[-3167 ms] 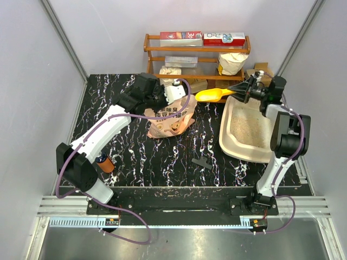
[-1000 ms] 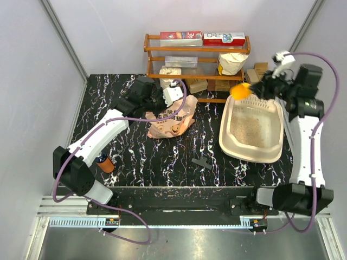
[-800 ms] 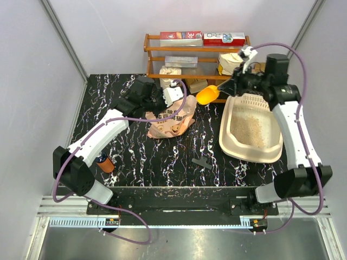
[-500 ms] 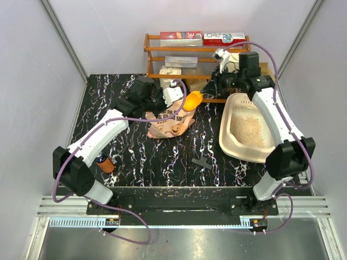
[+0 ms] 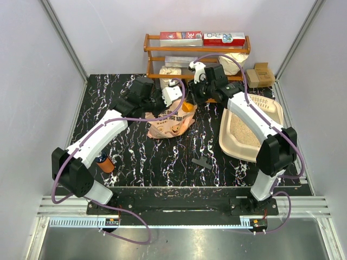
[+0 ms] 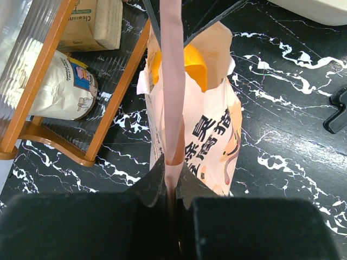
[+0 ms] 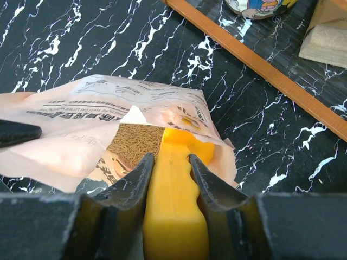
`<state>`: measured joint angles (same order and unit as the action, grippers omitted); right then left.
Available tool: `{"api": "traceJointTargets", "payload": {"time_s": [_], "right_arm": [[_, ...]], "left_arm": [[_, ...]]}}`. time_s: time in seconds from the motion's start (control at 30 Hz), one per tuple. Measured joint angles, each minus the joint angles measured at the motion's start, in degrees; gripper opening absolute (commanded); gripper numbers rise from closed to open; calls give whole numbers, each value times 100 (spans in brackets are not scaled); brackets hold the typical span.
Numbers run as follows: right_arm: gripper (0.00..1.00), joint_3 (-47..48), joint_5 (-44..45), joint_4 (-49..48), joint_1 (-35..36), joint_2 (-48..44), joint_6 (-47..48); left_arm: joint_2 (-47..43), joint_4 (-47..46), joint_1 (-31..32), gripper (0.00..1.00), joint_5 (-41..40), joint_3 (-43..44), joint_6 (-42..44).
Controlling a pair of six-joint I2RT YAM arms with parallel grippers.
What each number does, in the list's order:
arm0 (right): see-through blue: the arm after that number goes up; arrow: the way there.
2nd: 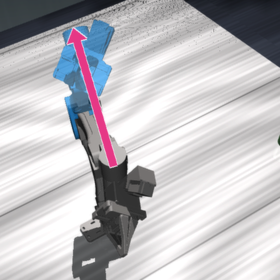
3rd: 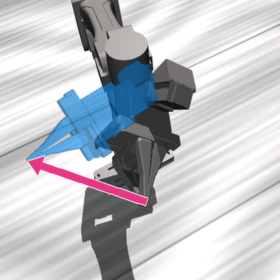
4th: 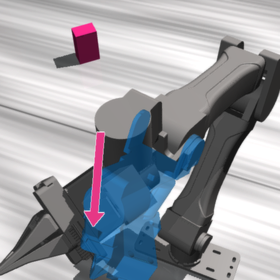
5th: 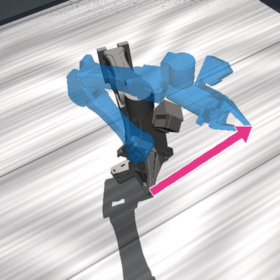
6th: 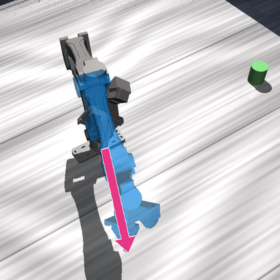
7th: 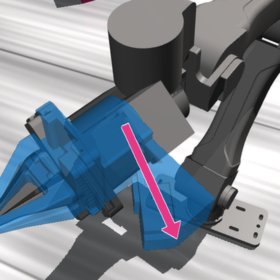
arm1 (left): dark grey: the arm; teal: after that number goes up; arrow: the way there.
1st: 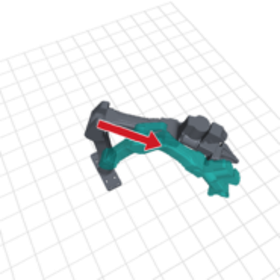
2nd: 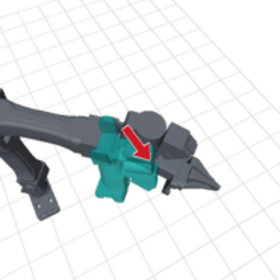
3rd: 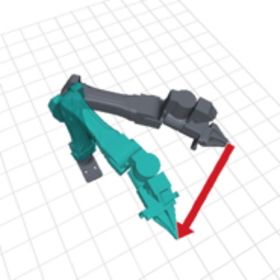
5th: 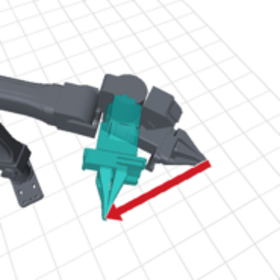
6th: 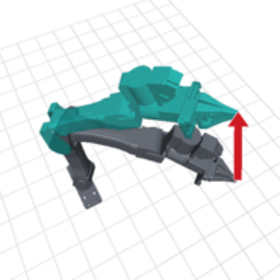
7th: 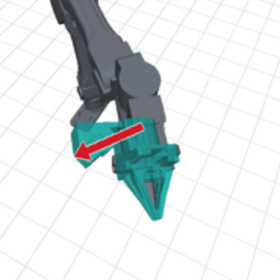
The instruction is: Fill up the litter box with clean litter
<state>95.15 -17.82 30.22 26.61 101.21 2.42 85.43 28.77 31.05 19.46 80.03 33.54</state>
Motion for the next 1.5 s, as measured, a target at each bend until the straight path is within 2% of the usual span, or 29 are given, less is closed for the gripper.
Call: {"api": "traceJointTargets", "payload": {"time_s": [0.37,0.73,0.93,1.17,1.5], "right_arm": [[0,-2,52,-295,28,527,-706],[0,-181,-833,-715,-109,809,-1438],[0,-404,-1888,-1198,-372,973,-1912],[0,-997,-3558,-2592,-846,1147,-3670],[0,-1318,-4599,-3617,-1375,1147,-5005]], "left_arm": [[0,0,0,0,-11,-4,-85],[2,-7,0,0,-46,-4,-39],[2,7,0,0,-96,-4,87],[2,39,11,0,-157,-4,372],[-2,42,26,0,-282,-4,678]]}}
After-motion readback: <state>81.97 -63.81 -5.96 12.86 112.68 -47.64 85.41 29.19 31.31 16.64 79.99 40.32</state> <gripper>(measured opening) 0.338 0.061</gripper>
